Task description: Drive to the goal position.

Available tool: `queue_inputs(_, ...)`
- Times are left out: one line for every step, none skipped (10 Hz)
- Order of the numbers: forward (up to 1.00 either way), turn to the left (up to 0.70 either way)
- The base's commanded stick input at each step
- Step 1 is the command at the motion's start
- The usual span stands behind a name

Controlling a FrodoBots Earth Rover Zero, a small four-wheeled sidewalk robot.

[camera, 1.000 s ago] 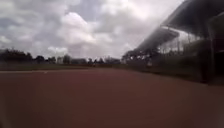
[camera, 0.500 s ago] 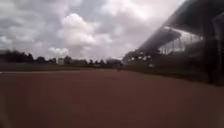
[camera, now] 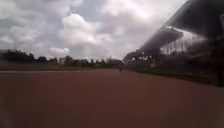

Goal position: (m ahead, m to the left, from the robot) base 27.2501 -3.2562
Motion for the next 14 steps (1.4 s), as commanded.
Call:
queue_inputs(0.7,0.0)
queue_inputs(0.7,0.0)
queue_inputs(0.7,0.0)
queue_inputs(0.7,0.0)
queue_inputs(0.7,0.0)
queue_inputs(0.7,-0.02)
queue_inputs(0.7,-0.09)
queue_inputs(0.7,-0.18)
queue_inputs(0.7,-0.28)
queue_inputs(0.7,-0.35)
queue_inputs(0.7,-0.35)
queue_inputs(0.7,-0.35)
queue_inputs(0.7,-0.35)
queue_inputs(0.7,-0.35)
